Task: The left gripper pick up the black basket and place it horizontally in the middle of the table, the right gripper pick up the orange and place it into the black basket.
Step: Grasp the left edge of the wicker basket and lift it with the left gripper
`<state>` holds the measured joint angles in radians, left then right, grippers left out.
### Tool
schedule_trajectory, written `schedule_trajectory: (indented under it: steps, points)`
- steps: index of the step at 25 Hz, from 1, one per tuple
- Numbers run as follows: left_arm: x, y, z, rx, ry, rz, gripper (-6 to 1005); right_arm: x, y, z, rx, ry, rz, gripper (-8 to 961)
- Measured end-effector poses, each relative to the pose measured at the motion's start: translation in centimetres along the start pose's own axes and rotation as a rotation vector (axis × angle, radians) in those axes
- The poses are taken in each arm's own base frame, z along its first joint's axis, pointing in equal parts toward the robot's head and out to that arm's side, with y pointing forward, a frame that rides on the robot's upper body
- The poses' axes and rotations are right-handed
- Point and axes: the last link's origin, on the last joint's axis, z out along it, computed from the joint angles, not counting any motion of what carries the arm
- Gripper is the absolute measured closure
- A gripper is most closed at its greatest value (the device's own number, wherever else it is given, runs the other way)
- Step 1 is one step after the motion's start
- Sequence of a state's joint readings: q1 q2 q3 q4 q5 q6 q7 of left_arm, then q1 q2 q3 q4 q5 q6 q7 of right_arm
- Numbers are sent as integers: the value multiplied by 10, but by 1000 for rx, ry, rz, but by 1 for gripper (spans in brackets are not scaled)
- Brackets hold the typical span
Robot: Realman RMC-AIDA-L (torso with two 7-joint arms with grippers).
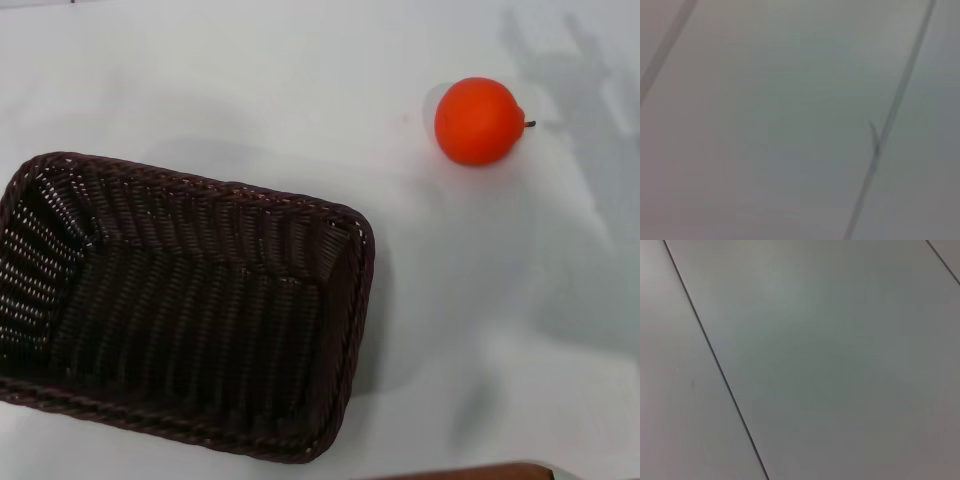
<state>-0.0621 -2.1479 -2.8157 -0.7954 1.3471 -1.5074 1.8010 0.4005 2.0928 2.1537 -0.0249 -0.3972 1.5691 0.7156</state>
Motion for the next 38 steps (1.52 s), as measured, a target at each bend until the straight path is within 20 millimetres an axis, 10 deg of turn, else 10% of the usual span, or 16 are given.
schedule_trajectory:
  steps: [12, 38]
  points:
    - [121, 44, 19, -200, -634, 81, 123, -1, 3, 1, -20, -5, 1, 81]
    - [40, 108, 64, -72, -1168, 158, 126, -1, 12, -1, -72, -15, 26, 102]
